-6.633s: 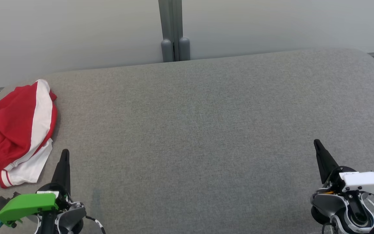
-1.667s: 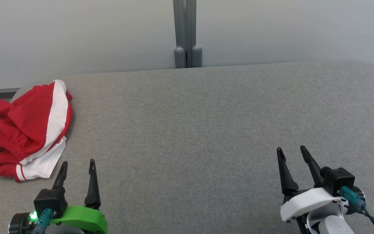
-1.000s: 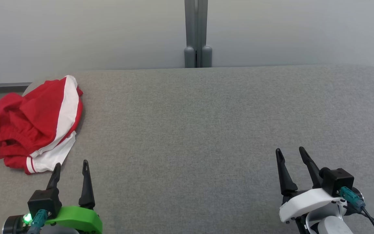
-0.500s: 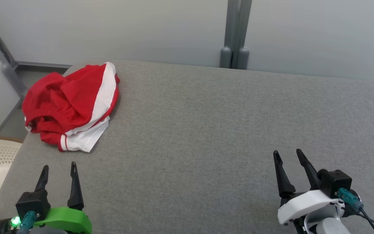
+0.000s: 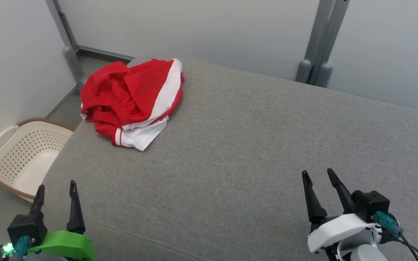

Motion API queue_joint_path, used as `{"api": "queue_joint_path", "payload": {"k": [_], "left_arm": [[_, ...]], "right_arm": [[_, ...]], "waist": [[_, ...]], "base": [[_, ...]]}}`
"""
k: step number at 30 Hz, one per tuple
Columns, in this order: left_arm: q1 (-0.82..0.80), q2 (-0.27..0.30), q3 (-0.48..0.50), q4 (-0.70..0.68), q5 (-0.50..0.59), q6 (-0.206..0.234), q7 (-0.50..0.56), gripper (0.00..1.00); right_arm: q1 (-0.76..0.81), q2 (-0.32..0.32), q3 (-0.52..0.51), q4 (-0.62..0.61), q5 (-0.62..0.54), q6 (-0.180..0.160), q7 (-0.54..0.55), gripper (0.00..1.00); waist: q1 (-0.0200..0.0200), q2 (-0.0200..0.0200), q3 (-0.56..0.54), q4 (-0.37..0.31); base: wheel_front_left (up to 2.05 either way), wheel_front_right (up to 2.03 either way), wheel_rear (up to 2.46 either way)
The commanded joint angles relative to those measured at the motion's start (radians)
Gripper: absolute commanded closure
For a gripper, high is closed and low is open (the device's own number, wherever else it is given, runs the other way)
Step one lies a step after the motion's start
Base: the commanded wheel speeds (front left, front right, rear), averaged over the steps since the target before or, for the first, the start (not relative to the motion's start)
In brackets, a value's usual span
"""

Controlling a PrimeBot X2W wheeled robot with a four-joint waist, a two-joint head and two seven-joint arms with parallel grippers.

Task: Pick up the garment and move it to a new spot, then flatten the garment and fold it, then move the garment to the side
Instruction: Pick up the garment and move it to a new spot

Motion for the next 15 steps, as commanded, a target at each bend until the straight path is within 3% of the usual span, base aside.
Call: {"api": "queue_joint_path", "payload": {"k": [1,15], "left_arm": [[0.020,0.008,0.005,-0.002,-0.009,0.004,-0.004,0.00],[0.032,0.011,0.025,0.000,-0.031,0.025,-0.031,0.00]], "right_arm": [[-0.004,-0.004,0.002,0.003,0.006,0.000,-0.003,0.00],[-0.048,-0.004,0.034,0.026,-0.002,0.000,-0.003,0.00]], "waist": [[0.0000,0.0000,0.009,0.051],[0.0000,0.0000,0.044,0.084]], "base": [[0.00,0.00,0.00],[0.00,0.00,0.00]]}}
